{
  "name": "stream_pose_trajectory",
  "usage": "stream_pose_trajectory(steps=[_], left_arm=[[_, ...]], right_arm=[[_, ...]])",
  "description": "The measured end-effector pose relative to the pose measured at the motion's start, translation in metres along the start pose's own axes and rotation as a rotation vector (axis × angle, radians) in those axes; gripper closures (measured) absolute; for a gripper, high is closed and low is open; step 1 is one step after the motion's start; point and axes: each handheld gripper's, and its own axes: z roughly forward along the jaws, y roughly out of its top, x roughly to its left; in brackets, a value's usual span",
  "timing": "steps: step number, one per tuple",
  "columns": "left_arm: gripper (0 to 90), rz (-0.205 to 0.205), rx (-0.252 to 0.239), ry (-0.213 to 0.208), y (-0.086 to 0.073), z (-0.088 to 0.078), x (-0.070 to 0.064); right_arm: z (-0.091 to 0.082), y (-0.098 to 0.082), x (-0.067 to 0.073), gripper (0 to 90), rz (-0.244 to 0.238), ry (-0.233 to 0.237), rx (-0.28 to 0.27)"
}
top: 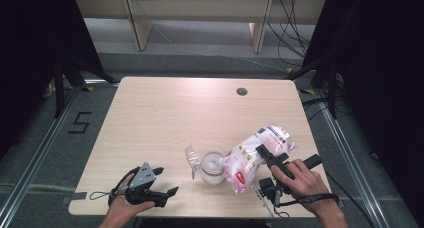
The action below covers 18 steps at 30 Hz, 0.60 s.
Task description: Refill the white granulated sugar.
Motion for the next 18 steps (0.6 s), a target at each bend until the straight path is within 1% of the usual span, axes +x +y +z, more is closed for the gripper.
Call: stream_pose_trajectory(steps=[2,3,4,8,9,10,11,12,13,15,17,18], left_arm=[[16.8,0.002,0.0,0.0,0.0001,-0.0002,0.0001],[16.8,0.003,0.0,0.0,0.0,-0.0002,0.0002],[16.8,-0.003,-0.003,-0.003,-0.0001,0.0001,-0.0002],[16.8,-0.002,-0.009,-0.005,-0.0003,0.0004,-0.0004],[16.8,0.002,0.0,0.0,0.0001,-0.0003,0.0001],[16.8,0.001,0.0,0.0,0.0,-0.0002,0.0001],[16.8,-0.001,-0.003,-0.003,-0.0001,0.0,0.0],[16.8,-0.002,-0.002,-0.003,-0.0002,0.0001,-0.0001],[16.8,-0.003,-0.003,-0.002,-0.0002,0.0003,-0.0002],[16.8,-0.001,-0.008,-0.004,-0.0004,0.0007,-0.0004],[16.8,-0.002,-0.002,-0.003,0.0,0.0001,-0.0002],[16.8,-0.005,-0.005,-0.002,-0.0001,0.0004,-0.0002]], right_arm=[[0.0,0.0002,-0.0005,70.6,-0.014,-0.002,-0.002],[-0.0004,0.0001,-0.0012,70.6,-0.011,-0.003,0.001],[-0.0006,-0.0002,-0.0007,70.7,0.004,0.002,0.003],[-0.0007,0.0014,-0.0018,70.8,-0.018,0.007,0.004],[-0.0006,0.0015,-0.0018,70.7,-0.023,0.008,0.004],[-0.0008,0.0015,-0.0019,70.7,-0.018,0.007,0.007],[-0.0008,0.0013,-0.0014,70.8,-0.011,-0.001,0.004],[-0.0009,0.0012,-0.0017,70.8,-0.014,-0.003,0.001],[-0.0013,0.0012,-0.0023,70.8,-0.016,0.006,0.008],[-0.0012,0.0015,-0.0016,70.9,-0.016,-0.003,0.007],[-0.0017,0.0011,-0.0027,70.9,-0.022,0.0,0.004],[-0.0019,0.0013,-0.0039,71.0,-0.033,-0.009,-0.001]])
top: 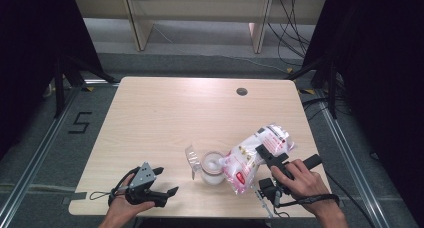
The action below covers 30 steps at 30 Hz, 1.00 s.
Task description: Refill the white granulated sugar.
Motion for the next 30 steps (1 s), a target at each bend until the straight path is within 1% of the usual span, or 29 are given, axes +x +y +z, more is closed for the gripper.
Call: stream_pose_trajectory(steps=[1,2,3,4,5,7,9,10,12,14,15,16,18,19,20,21,22,23,24,25,26,27,28,29,30], left_arm=[[16.8,0.0,0.0,0.0,-0.0001,0.0001,0.0],[16.8,0.0,0.0,0.0,-0.0001,0.0001,0.0],[16.8,0.003,-0.003,-0.007,-0.0005,0.0007,-0.0001],[16.8,0.009,0.001,-0.005,-0.0002,0.0005,0.0002],[16.8,0.002,-0.005,-0.007,-0.0001,0.0005,-0.0004],[16.8,0.003,-0.005,-0.001,-0.0002,0.0003,-0.0003],[16.8,0.001,0.001,0.0,0.0,-0.0001,0.0],[16.8,0.001,0.002,0.0,0.0001,-0.0003,-0.0001],[16.8,0.004,0.002,-0.001,0.0003,-0.0004,-0.0002],[16.8,0.004,0.002,0.0,0.0002,-0.0003,-0.0002],[16.8,0.003,-0.003,-0.001,0.0,0.0001,-0.0003],[16.8,0.006,-0.004,-0.001,0.0,-0.0001,-0.0001],[16.8,0.004,0.0,-0.002,0.0002,-0.0003,0.0004],[16.8,0.003,0.001,-0.002,0.0002,-0.0003,0.0004],[16.8,0.003,0.002,0.0,0.0003,-0.0005,-0.0002],[16.8,0.006,-0.005,-0.001,0.0,-0.0001,-0.0002],[16.8,0.005,-0.009,-0.005,-0.0001,0.0003,0.0],[16.8,0.005,0.0,-0.001,0.0003,-0.0004,-0.0001],[16.8,0.007,0.003,0.003,0.0003,-0.0005,0.0002],[16.8,0.003,0.003,0.001,0.0003,-0.0005,-0.0002],[16.8,0.005,-0.001,0.0,0.0002,-0.0003,-0.0001],[16.8,0.007,0.005,0.003,0.0004,-0.0006,0.0003],[16.8,0.007,0.005,0.003,0.0004,-0.0006,0.0003],[16.8,0.003,0.004,0.002,0.0003,-0.0005,0.0],[16.8,0.003,0.002,-0.001,0.0002,-0.0004,-0.0003]], right_arm=[[0.0004,0.0009,0.0003,71.0,-0.005,-0.001,0.001],[-0.0013,0.0011,0.0035,71.0,0.037,0.016,0.03],[-0.0008,0.0003,0.0037,71.0,0.042,0.007,0.022],[-0.0008,-0.0003,0.0014,71.0,0.012,0.003,0.016],[-0.0005,-0.0008,0.0013,71.0,0.015,0.003,0.011],[-0.0008,-0.0004,0.0016,71.1,0.01,0.004,0.021],[-0.0006,-0.0006,0.0014,71.2,0.017,0.003,0.016],[-0.0007,-0.0005,0.0015,71.2,0.013,0.009,0.016],[0.0006,0.001,0.001,71.2,-0.003,0.003,0.005],[0.0003,0.001,0.0036,71.2,0.023,0.009,0.015],[0.0003,0.0015,0.001,71.2,-0.002,0.014,0.015],[0.0005,0.0019,0.0005,71.2,-0.016,0.017,0.016],[0.0006,0.0017,0.0004,71.3,-0.012,0.015,0.012],[0.0005,0.0013,0.0019,71.3,0.002,0.003,0.012],[0.0,0.0017,0.0018,71.3,0.004,0.011,0.023],[0.0006,0.0018,0.0,71.3,-0.019,0.013,0.014],[0.0002,0.0011,0.001,71.3,0.0,0.015,0.015],[0.0002,0.0007,0.0008,71.4,0.002,-0.002,0.007],[0.0006,0.0006,-0.0008,71.4,-0.014,-0.007,-0.002],[0.0001,0.0013,-0.0007,71.4,-0.018,0.01,0.012],[-0.0006,0.0013,0.0018,71.4,-0.001,0.004,0.022],[-0.0003,0.0013,0.0014,71.4,0.01,0.018,0.02],[-0.0003,0.0007,0.002,71.4,0.018,0.003,0.011],[-0.0003,0.001,0.0009,71.5,0.009,0.012,0.011],[-0.0001,0.0016,0.0013,71.5,0.002,0.006,0.011]])
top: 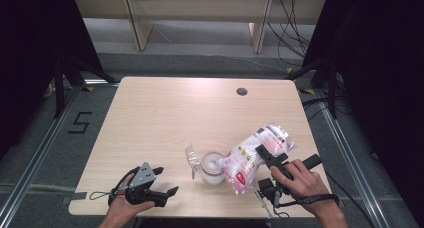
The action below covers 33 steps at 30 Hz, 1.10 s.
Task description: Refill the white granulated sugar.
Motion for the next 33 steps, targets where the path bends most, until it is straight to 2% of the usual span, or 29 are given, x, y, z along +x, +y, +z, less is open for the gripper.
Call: stream_pose_trajectory(steps=[2,4,5,9,12,13,14,15,16,17,18,19,20,21,22,23,24,25,27,29,30,32,33], left_arm=[[16.8,0.004,0.0,0.003,0.0001,-0.0001,0.0005],[16.8,0.001,-0.003,0.002,0.0001,-0.0001,0.0004],[16.8,-0.025,-0.004,0.0,-0.0004,0.0001,-0.0007],[16.8,0.001,-0.007,0.0,-0.0004,0.0009,0.0],[16.8,-0.012,-0.008,0.001,-0.0002,0.0011,-0.0008],[16.8,-0.008,-0.014,-0.001,-0.0004,0.001,-0.0007],[16.8,-0.008,-0.014,-0.001,-0.0004,0.001,-0.0007],[16.8,-0.002,-0.004,0.004,0.0,0.0003,0.0001],[16.8,-0.007,-0.008,-0.002,-0.0001,0.0005,0.0],[16.8,-0.033,-0.021,-0.002,-0.001,0.0014,-0.0018],[16.8,-0.033,-0.021,-0.002,-0.001,0.0014,-0.0018],[16.8,-0.04,-0.027,-0.003,-0.0009,0.0017,-0.0024],[16.8,-0.021,-0.006,0.006,-0.0004,0.0006,-0.001],[16.8,-0.019,-0.015,0.001,-0.0006,0.0014,-0.0013],[16.8,0.0,-0.009,-0.002,-0.0005,0.0013,0.0001],[16.8,0.0,-0.009,-0.002,-0.0005,0.0013,0.0001],[16.8,-0.028,-0.008,-0.003,-0.0012,0.0018,-0.0019],[16.8,-0.026,-0.014,-0.006,-0.001,0.0022,-0.0017],[16.8,-0.032,-0.016,-0.006,-0.0011,0.0024,-0.0017],[16.8,-0.031,-0.016,-0.006,-0.0011,0.0022,-0.0017],[16.8,-0.029,-0.014,0.001,-0.0009,0.0015,-0.0019],[16.8,-0.007,-0.008,0.0,-0.0001,0.0006,-0.0005],[16.8,-0.006,-0.015,-0.006,-0.0004,0.001,-0.0002]], right_arm=[[0.0006,0.0005,-0.0013,71.5,-0.02,0.0,0.0],[0.0004,0.0002,-0.001,71.5,-0.006,0.007,0.0],[-0.0002,0.0,-0.0006,71.6,-0.011,0.002,0.007],[-0.0005,-0.0005,0.0006,71.6,0.007,0.013,0.014],[-0.0003,-0.0001,0.0003,71.6,-0.01,-0.001,0.015],[-0.002,-0.0011,0.0008,71.7,0.017,0.007,0.024],[-0.002,-0.0011,0.0008,71.7,0.017,0.007,0.024],[-0.0008,-0.0002,-0.0009,71.7,-0.016,-0.002,0.012],[-0.0016,0.0002,-0.0015,71.7,-0.019,0.015,0.033],[-0.0006,0.0,-0.0027,71.7,-0.028,0.011,0.019],[-0.0004,-0.0011,-0.0026,71.7,-0.023,-0.008,0.0],[-0.0007,-0.0011,-0.0027,71.8,-0.01,0.003,-0.004],[-0.0018,-0.001,-0.0016,71.8,-0.003,-0.001,0.009],[-0.0012,0.0004,-0.0012,71.8,-0.01,0.001,0.015],[-0.0008,0.0011,-0.0027,71.8,-0.039,-0.004,0.017],[-0.0007,0.0011,-0.0042,71.9,-0.051,0.006,0.015],[-0.0011,0.0006,-0.0022,71.9,-0.02,0.005,0.013],[-0.0012,0.0008,-0.0011,71.9,-0.02,-0.001,0.019],[-0.0012,0.0025,-0.0035,71.9,-0.046,0.02,0.032],[-0.0007,0.0018,-0.0036,72.0,-0.04,0.015,0.018],[-0.0009,0.001,-0.0023,72.1,-0.019,0.015,0.015],[0.0009,0.0026,-0.0034,72.1,-0.052,0.017,0.011],[0.0006,0.0021,-0.0029,72.1,-0.04,0.017,0.012]])
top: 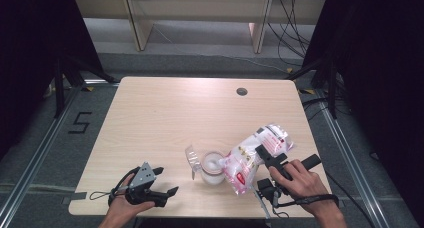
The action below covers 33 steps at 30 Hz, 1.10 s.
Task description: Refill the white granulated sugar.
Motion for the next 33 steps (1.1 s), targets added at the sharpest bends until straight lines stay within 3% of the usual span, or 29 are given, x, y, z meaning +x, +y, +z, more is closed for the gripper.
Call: stream_pose_trajectory(steps=[2,10,16,18,22,23,24,25,26,27,28,29,33], left_arm=[[16.8,0.001,0.008,0.005,0.0004,-0.0005,0.0004],[16.8,0.0,-0.003,0.003,0.0,0.0002,-0.0002],[16.8,-0.001,-0.004,0.005,0.0001,0.0002,-0.0003],[16.8,-0.034,-0.003,0.003,0.0,0.0001,-0.002],[16.8,-0.011,0.002,0.005,0.0,0.0,-0.0007],[16.8,0.0,0.0,0.006,0.0001,0.0,-0.0004],[16.8,-0.002,0.001,0.005,0.0001,0.0,-0.0006],[16.8,-0.002,0.001,0.005,0.0001,0.0,-0.0006],[16.8,-0.033,-0.007,0.001,-0.0002,0.0004,-0.002],[16.8,-0.034,-0.009,0.001,-0.0002,0.0004,-0.0019],[16.8,-0.007,0.02,0.013,0.0002,-0.0013,0.0004],[16.8,-0.005,0.022,0.013,0.0002,-0.0013,0.0005],[16.8,-0.031,-0.013,0.004,-0.0005,0.001,-0.0021]], right_arm=[[-0.0009,-0.0012,0.0011,72.2,0.019,-0.002,0.003],[-0.0023,-0.0023,-0.0007,72.3,0.008,-0.003,0.004],[-0.0015,-0.0021,0.0012,72.3,0.03,-0.018,-0.01],[-0.0021,-0.0016,-0.0008,72.3,0.011,-0.001,0.004],[-0.0013,-0.0032,0.0001,72.4,0.028,-0.005,-0.01],[-0.0008,-0.0032,-0.0011,72.4,0.01,-0.014,-0.016],[-0.001,-0.0035,-0.0006,72.4,0.016,-0.006,-0.013],[-0.002,-0.0041,0.0059,72.4,0.099,-0.008,0.001],[-0.001,-0.0045,0.0019,72.4,0.053,-0.015,-0.019],[-0.0009,-0.005,0.0012,72.4,0.044,-0.008,-0.021],[-0.001,-0.0051,0.0015,72.4,0.05,-0.004,-0.015],[-0.0006,-0.0049,0.0026,72.4,0.065,-0.005,-0.014],[0.001,-0.0073,0.0042,72.4,0.065,-0.011,-0.024]])
